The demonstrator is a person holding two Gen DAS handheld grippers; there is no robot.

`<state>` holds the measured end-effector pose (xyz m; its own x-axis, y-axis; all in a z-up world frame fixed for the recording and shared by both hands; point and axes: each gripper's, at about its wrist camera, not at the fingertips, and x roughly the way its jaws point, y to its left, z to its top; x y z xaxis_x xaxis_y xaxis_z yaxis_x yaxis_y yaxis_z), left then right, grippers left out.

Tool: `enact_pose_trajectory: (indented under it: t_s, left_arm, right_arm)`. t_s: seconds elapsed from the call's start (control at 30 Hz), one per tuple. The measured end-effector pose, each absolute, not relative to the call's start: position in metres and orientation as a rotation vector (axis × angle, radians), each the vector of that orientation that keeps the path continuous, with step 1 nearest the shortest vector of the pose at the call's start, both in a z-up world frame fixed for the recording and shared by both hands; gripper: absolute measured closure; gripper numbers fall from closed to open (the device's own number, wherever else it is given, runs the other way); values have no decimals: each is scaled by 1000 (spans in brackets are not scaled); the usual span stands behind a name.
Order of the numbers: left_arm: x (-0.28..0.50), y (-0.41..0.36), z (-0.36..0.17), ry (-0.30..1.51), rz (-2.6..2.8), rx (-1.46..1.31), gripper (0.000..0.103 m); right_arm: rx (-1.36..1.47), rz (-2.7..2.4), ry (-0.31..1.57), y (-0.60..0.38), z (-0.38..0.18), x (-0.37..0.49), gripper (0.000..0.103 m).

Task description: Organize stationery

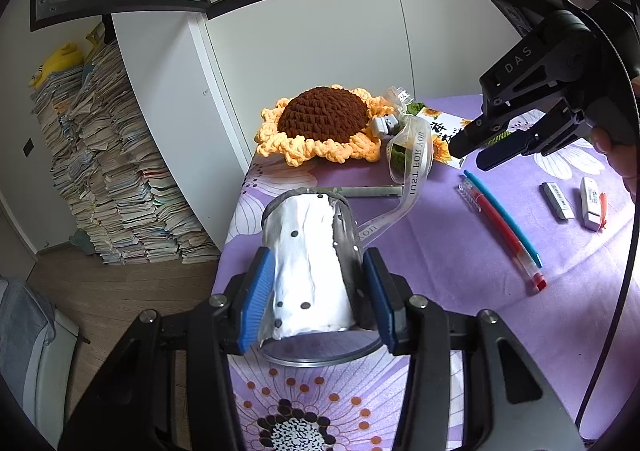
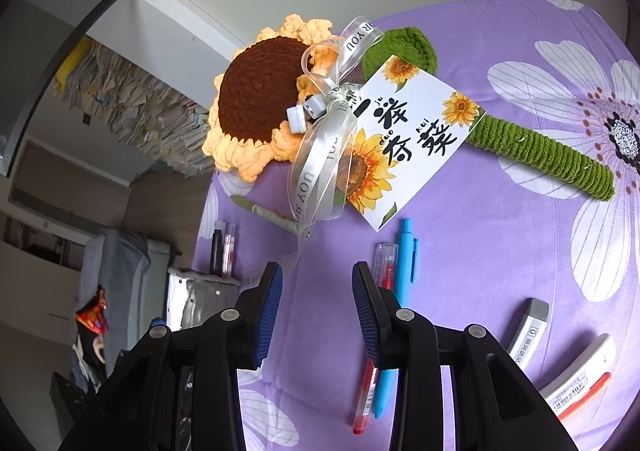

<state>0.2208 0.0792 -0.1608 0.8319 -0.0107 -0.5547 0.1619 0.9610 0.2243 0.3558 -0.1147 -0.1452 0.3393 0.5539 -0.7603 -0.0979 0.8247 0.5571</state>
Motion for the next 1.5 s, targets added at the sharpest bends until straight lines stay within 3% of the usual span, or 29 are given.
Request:
enact_pose_trajectory:
  t_s: [0.03, 0.13, 0.17, 0.33, 0.43, 0.53, 0.83, 0.9, 0.93, 0.97, 1.17, 1.5]
  left_arm:
    - [221, 78, -161, 582, -98, 268, 57]
    - [221, 78, -163, 610, -139, 247, 33]
    - [222, 78, -164, 614, -147, 238, 30]
    - [224, 79, -162, 618, -133, 245, 30]
    - [231, 83, -156, 634, -128, 233, 19]
    - [247, 84, -151, 692, -132, 218, 15]
    - [331, 78, -161, 998, -147, 255, 15]
    - [344, 79, -172, 1058, -142, 263, 18]
    - [349, 81, -177, 1089, -135, 257, 30]
    - [353, 84, -179, 1108, -147, 230, 30]
    - [343, 93, -166, 1034, -110, 214, 32]
    - [290, 93, -109, 725, -147, 180, 31]
  right_arm:
    - [449, 445, 1160, -112, -146, 355, 66]
    - [428, 447, 1163, -109, -144, 352, 66]
    - [425, 450, 1158, -107, -143, 351, 66]
    - [393, 464, 1149, -101, -140, 351, 66]
    - [376, 473, 1157, -96, -141, 352, 66]
    - [366, 488, 1161, -93, -143, 354, 66]
    - [380, 507, 1159, -93, -144, 354, 66]
    - [385, 503, 1153, -98, -144, 353, 66]
    - [387, 499, 1151, -101, -144, 353, 66]
    - [388, 495, 1149, -103, -144, 353, 66]
    - [379, 499, 1149, -109, -147, 355, 66]
    - [364, 517, 1150, -100, -145, 352, 66]
